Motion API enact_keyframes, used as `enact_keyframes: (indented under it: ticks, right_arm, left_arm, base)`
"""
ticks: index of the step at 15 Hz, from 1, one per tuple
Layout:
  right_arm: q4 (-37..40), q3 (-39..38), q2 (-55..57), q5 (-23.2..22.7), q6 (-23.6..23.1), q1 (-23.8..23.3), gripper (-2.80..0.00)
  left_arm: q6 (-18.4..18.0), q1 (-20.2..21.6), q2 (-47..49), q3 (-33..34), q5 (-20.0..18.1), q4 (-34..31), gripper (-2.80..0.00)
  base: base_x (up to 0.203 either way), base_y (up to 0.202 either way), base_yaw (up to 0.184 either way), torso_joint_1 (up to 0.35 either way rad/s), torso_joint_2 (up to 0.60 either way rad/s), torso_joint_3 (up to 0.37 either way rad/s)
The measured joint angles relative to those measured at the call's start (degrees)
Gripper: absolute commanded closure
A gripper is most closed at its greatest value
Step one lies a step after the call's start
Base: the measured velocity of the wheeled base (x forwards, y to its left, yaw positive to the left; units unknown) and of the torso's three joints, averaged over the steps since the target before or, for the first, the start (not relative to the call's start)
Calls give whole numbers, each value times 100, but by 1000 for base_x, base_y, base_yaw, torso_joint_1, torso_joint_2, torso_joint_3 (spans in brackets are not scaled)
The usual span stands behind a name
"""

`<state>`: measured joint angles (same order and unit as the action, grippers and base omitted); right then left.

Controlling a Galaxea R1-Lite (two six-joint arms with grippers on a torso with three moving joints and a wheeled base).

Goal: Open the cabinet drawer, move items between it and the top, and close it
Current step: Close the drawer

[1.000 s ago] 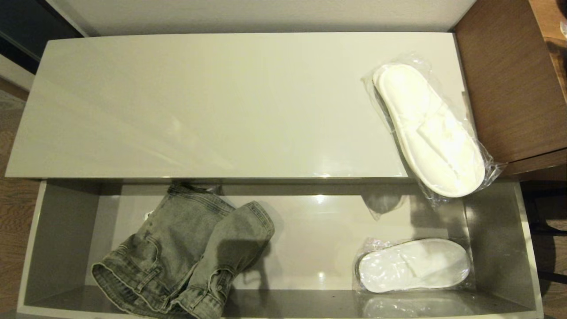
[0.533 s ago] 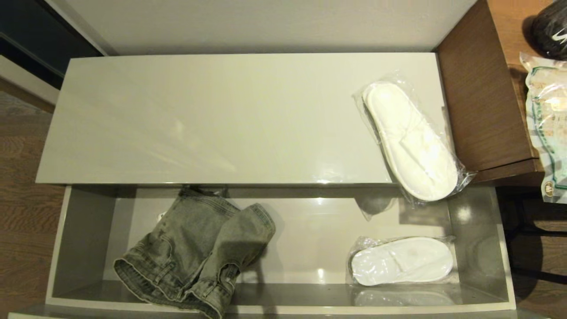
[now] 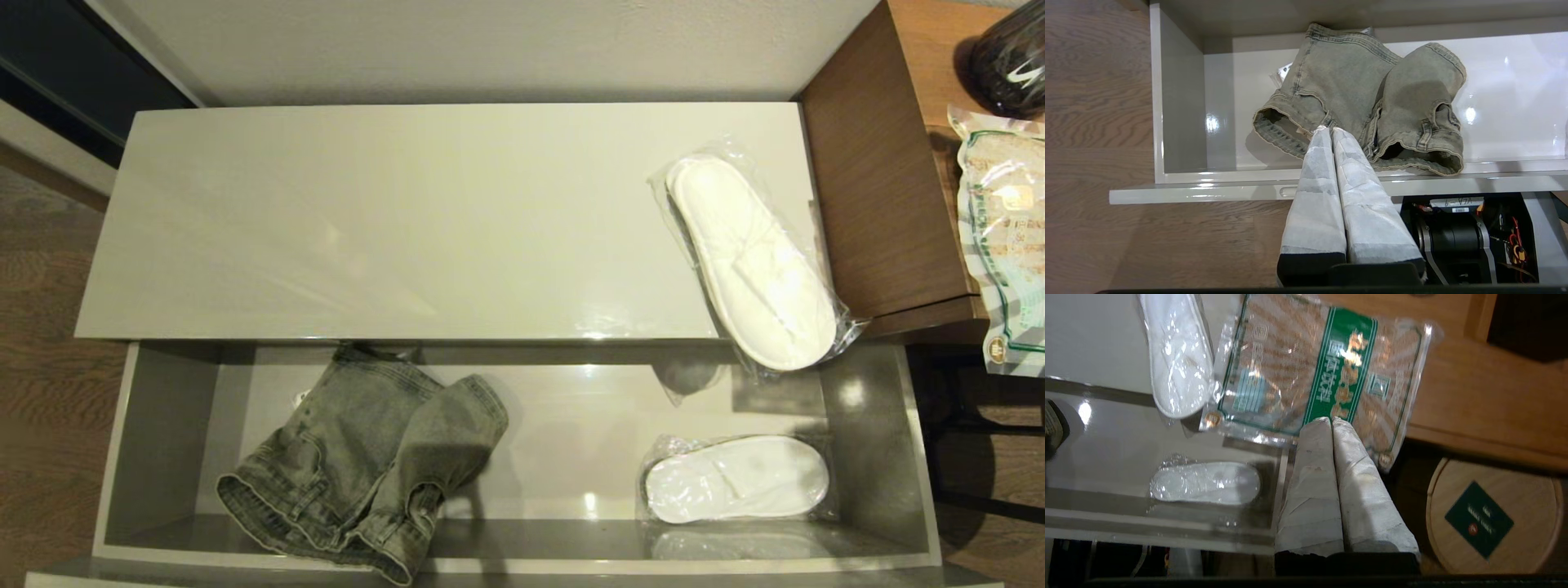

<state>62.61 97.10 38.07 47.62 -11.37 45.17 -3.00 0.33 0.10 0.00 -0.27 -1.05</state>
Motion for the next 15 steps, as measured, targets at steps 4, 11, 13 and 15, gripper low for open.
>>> enact_keyframes:
  ticks: [4, 11, 13, 15]
  right_arm:
    - [-283, -840, -125, -1991, 194, -2792, 0]
    - [-2783, -3638, -1669, -3722, 242, -4547, 0]
    - [-2910, -4067, -2111, -4085, 247, -4593, 0]
    - [-2909, -4651, -2748, -4735, 401, -4593, 0]
  left_arm:
    - [2, -2, 0, 0, 2, 1, 0]
    - [2, 0, 0, 0, 0, 0, 0]
    - [2, 0, 0, 0, 2, 0, 0]
    - [3, 0, 0, 0, 1, 0, 0]
  base:
    - [0, 0, 0, 0, 0, 0]
    - [0, 0, 0, 0, 0, 0]
    - [0, 0, 0, 0, 0, 0]
    - [0, 0, 0, 0, 0, 0]
